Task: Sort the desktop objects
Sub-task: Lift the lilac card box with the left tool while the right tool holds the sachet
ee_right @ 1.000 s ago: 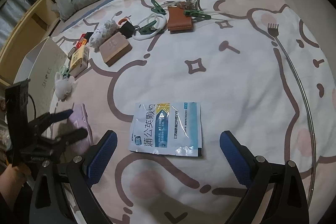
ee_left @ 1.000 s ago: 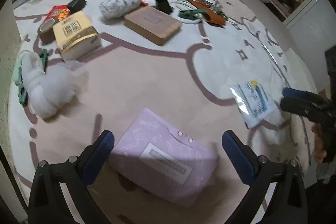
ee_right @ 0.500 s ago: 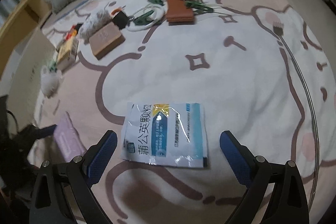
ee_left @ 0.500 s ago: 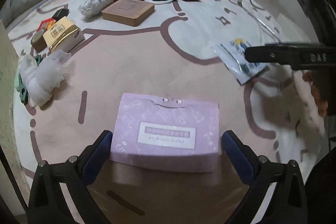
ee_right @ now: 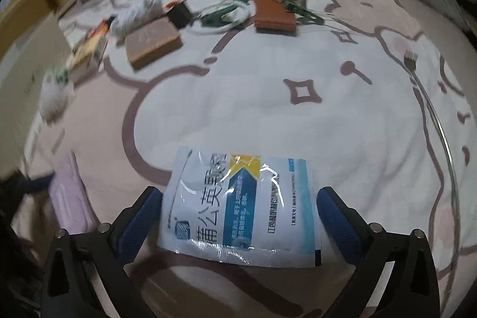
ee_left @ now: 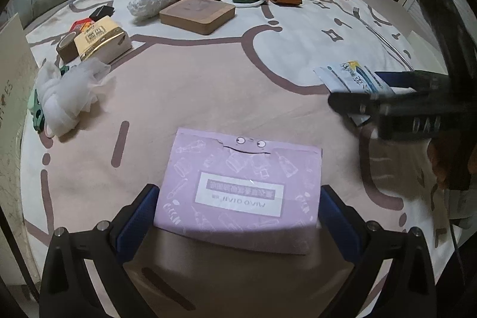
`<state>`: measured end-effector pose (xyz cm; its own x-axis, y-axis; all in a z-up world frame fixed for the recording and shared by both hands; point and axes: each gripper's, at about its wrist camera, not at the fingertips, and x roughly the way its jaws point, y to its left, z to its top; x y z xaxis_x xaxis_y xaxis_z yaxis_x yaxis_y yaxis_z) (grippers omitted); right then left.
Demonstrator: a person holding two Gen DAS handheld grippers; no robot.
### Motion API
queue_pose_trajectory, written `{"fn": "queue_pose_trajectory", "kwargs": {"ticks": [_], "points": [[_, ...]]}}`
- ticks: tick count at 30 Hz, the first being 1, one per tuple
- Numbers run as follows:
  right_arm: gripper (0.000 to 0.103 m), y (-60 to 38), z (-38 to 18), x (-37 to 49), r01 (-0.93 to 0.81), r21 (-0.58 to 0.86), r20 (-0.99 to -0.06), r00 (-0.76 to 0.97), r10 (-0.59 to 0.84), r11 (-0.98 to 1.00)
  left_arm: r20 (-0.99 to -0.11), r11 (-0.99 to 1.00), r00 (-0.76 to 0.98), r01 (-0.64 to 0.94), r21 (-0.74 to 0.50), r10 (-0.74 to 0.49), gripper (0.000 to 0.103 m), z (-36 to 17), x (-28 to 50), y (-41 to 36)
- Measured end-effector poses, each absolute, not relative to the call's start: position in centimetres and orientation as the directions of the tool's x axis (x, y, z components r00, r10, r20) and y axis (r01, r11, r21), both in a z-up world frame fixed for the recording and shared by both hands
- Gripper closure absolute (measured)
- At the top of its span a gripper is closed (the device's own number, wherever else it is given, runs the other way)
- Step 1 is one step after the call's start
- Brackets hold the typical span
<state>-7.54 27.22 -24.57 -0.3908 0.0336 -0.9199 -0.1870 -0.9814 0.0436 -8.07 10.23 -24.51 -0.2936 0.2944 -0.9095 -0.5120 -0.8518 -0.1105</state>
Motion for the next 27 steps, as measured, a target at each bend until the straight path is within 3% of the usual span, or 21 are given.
{"fn": "queue_pose_trajectory", "kwargs": {"ticks": [11, 18, 27], "points": [[0.0, 27.9, -24.6, -8.4, -0.235, 0.048, -0.947, -0.319, 0.03, -0.971, -0.91, -0.864, -0.29, -0.487, -0.127, 0.297, 0.0, -24.4, -8.3, 10.1], [0.02, 27.4, -23.7, -8.5, -0.18, 0.029, -0.942, -0.333, 0.034, -0.983, -0.907, -0.878, -0.263, -0.439, -0.191, 0.329, 0.0, -24.1, -9.0, 9.5], [0.021, 26.1, -22.4, -8.6, -0.12, -0.033, -0.927, -0.368, 0.076, -0.992, -0.913, -0.877, -0.271, -0.455, -0.157, 0.304, 0.001, -24.1, -8.8, 9.9]]}}
